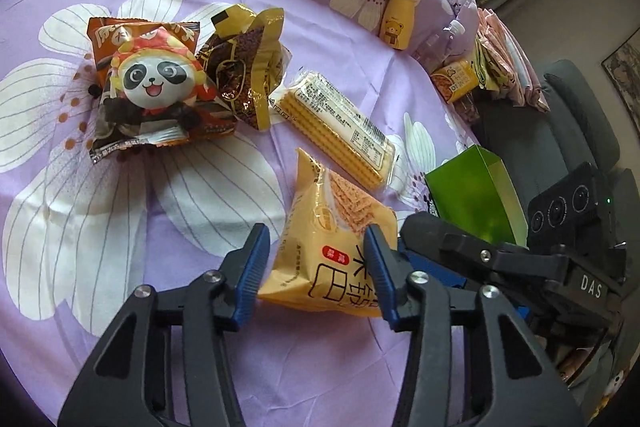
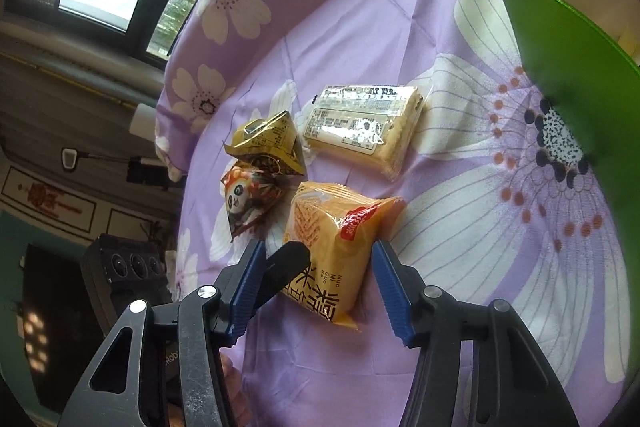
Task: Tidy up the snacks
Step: 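Move the right gripper back over the snack pile, then grasp the orange rice-cracker packet with the right gripper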
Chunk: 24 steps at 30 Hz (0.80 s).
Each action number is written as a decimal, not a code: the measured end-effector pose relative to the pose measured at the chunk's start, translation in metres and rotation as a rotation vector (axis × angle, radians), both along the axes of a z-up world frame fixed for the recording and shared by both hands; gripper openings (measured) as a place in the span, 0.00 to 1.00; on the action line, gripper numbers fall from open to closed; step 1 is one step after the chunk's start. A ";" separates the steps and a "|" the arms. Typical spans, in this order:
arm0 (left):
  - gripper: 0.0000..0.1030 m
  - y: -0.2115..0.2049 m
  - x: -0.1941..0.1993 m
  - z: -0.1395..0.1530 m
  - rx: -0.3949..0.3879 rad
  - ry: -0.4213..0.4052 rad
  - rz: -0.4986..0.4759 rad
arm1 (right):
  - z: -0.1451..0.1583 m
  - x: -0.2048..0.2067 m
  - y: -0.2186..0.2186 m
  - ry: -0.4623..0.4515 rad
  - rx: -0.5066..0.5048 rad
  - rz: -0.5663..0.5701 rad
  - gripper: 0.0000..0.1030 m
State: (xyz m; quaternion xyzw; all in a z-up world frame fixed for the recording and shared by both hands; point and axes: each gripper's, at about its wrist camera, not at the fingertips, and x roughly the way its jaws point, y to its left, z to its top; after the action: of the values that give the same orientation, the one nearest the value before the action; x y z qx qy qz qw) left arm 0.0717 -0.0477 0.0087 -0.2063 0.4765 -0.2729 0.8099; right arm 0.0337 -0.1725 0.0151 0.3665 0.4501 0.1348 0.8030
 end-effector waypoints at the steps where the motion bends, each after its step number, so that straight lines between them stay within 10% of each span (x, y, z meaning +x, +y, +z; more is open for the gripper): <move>1: 0.39 -0.001 -0.001 0.000 -0.007 0.000 -0.008 | -0.001 0.001 0.002 0.005 -0.010 0.000 0.50; 24: 0.33 -0.005 -0.039 0.009 0.038 -0.004 -0.007 | 0.009 -0.014 0.025 -0.045 -0.144 0.068 0.40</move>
State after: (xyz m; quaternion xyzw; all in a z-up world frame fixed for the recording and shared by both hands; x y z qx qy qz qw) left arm 0.0325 -0.0523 0.0181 -0.1886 0.4807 -0.2671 0.8136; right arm 0.0193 -0.1478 0.0245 0.2892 0.4528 0.1374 0.8321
